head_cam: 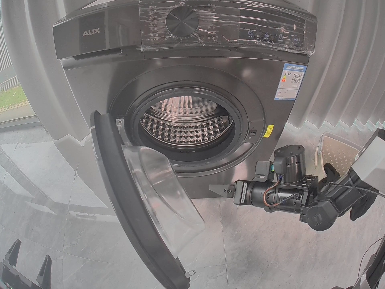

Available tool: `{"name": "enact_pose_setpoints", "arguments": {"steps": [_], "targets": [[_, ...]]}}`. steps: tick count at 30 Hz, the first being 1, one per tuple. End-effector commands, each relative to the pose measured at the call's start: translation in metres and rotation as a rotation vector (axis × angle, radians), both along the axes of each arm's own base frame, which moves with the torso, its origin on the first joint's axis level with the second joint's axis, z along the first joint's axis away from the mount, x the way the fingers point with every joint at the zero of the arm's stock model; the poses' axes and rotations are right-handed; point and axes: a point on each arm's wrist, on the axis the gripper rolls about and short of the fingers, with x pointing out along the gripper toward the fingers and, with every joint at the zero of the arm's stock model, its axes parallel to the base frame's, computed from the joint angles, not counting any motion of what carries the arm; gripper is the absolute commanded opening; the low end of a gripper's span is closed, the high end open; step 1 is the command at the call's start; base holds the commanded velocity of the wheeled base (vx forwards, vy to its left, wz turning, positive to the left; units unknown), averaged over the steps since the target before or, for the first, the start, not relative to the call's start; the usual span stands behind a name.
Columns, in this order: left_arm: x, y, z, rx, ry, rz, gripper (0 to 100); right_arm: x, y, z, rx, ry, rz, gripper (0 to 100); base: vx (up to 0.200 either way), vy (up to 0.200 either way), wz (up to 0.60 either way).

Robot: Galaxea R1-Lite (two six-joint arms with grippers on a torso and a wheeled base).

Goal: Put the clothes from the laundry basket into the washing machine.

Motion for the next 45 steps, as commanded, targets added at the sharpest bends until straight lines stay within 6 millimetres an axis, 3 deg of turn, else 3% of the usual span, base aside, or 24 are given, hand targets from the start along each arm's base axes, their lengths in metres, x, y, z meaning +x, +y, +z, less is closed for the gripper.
{"name": "enact_pose_setpoints", "arguments": {"steps": [1,7,24,30,45], "targets": [[0.000,0.000,-0.005,0.002,0.000,0.001,100,0.003,0.004,-0.011,-0.016,0.025,0.004,100,0.000,0.000,0.00],[0.000,0.000,-0.005,0.000,0.000,0.001,100,-0.001,0.016,-0.024,-0.035,0.051,0.040,100,0.000,0.000,0.00],[0.000,0.000,-0.005,0.002,0.000,0.001,100,-0.035,0.049,-0.024,-0.032,0.046,0.180,100,0.000,0.000,0.00],[0.000,0.000,-0.005,0.002,0.000,0.001,100,-0.019,0.046,-0.017,0.015,-0.015,0.141,100,0.000,0.000,0.00],[0.000,0.000,-0.005,0.002,0.000,-0.001,100,0.000,0.061,-0.029,0.018,-0.006,0.129,100,-0.080,0.000,0.00]]}}
